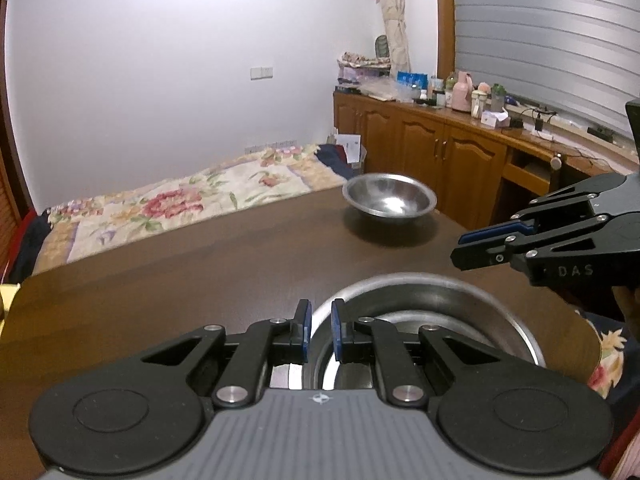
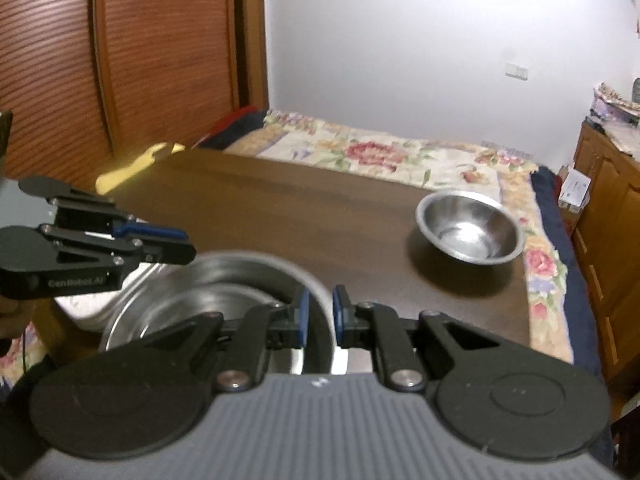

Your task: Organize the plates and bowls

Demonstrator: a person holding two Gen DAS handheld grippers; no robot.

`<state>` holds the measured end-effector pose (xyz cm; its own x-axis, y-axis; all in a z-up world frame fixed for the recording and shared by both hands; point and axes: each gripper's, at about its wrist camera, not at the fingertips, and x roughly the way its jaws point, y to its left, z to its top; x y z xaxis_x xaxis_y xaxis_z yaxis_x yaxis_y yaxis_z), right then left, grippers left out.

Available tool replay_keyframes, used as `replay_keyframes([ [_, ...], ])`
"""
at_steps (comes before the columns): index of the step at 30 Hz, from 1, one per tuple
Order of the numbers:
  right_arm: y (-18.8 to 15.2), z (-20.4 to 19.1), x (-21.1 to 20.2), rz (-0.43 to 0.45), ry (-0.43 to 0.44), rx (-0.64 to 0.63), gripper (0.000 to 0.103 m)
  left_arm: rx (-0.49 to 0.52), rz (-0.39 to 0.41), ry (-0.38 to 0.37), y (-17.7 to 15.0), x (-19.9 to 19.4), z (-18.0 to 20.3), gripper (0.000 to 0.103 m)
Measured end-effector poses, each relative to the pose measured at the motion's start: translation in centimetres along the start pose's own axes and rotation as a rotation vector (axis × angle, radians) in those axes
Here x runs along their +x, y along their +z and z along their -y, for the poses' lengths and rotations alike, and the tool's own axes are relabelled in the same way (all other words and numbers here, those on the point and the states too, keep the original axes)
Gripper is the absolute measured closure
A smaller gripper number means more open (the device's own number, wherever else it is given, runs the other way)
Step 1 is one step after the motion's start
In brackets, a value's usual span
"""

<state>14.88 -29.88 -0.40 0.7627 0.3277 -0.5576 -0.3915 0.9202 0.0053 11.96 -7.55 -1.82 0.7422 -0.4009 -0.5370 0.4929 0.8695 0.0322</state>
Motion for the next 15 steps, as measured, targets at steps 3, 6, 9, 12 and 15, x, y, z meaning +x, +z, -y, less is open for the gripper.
replay_keyframes([
  [3,0.7,1.0,-0.6,0.038,-0.022,0.014,0.089,0.003,0.015,-0.01,1.6,0.5,0.0,0.088],
  [6,1.2,2.1,-1.0,0.075,-0.053,0.021,0.089,0.006,0.031,-0.02,3.5,1.4,0.0,0.072],
  [9,1.5,3.6,-0.9,0.102,-0.081,0.043,0.088,0.013,0.043,-0.037,5.1,2.4,-0.1,0.061],
  [12,1.7,5.6,-0.1,0.116,-0.112,0.071,0.086,0.039,0.048,-0.045,6.8,3.9,0.1,0.052],
  [15,1.7,7.9,0.9,0.129,-0.137,0.108,0.059,0.049,0.043,-0.056,8.1,5.6,0.3,0.049],
])
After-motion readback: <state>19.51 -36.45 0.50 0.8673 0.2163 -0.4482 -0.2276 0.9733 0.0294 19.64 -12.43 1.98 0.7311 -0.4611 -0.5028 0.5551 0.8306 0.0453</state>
